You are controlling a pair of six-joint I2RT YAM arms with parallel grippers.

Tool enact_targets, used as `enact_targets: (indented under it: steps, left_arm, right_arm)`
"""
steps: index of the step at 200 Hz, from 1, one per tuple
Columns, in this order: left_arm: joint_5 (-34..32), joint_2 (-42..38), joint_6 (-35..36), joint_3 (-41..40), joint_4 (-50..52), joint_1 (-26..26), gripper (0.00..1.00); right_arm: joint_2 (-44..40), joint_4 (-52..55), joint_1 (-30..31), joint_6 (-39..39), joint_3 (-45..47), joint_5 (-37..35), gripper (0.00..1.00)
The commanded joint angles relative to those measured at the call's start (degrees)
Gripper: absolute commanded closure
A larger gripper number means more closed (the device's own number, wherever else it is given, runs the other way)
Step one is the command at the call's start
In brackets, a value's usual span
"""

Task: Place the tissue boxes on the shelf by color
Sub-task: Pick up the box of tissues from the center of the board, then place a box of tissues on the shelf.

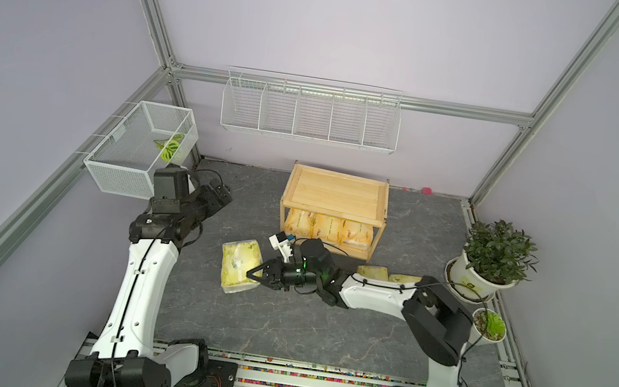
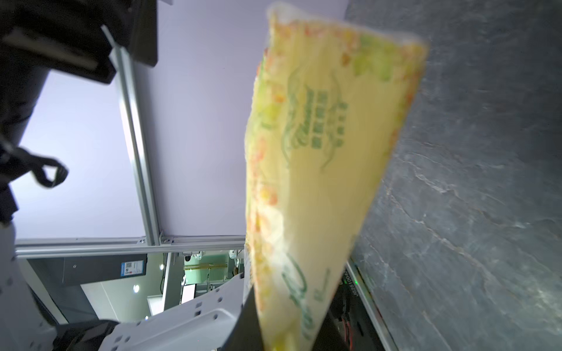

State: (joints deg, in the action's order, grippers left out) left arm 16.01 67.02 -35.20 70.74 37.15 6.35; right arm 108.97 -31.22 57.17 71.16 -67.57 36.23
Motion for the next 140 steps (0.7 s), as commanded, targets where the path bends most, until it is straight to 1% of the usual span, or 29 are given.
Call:
enact_targets:
  steps: [1,37,64,86,103,120,140]
  left_arm:
    - [4.5,3.6,4.4,6.8,5.0,-0.2,0.0]
    - [6.7,7.0,4.4,13.0,5.2,-0.6,0.0]
    - [6.3,8.5,4.7,14.0,4.3,-3.6,0.0]
    - [4.9,10.9,5.3,14.9,3.6,-7.7,0.0]
    - [4.5,13.2,4.8,15.3,2.2,-10.0,0.0]
    - [4.5,15.7,4.6,16.2,0.6,-11.6,0.0]
    - [3.8,19.3,4.8,18.4,0.3,-13.4,0.0]
  right_arm:
    - [-6.4,10.4,-1.5,-6.3,-1.1,-0.3,0.89]
    - [-14.4,22.1,-7.0,-10.1,-5.2,-1.4,0.9]
    - [-17.0,30.3,-14.2,-12.3,-10.5,-2.5,0.89]
    - [-16.3,32.6,-20.3,-11.2,-14.5,-2.3,0.89]
    - [-14.6,34.2,-23.6,-11.3,-18.0,-2.8,0.89]
    - [-12.2,35.9,-25.8,-11.0,-21.5,-3.1,0.89]
    - [-8.8,37.1,-27.0,-10.1,-24.9,-3.4,0.89]
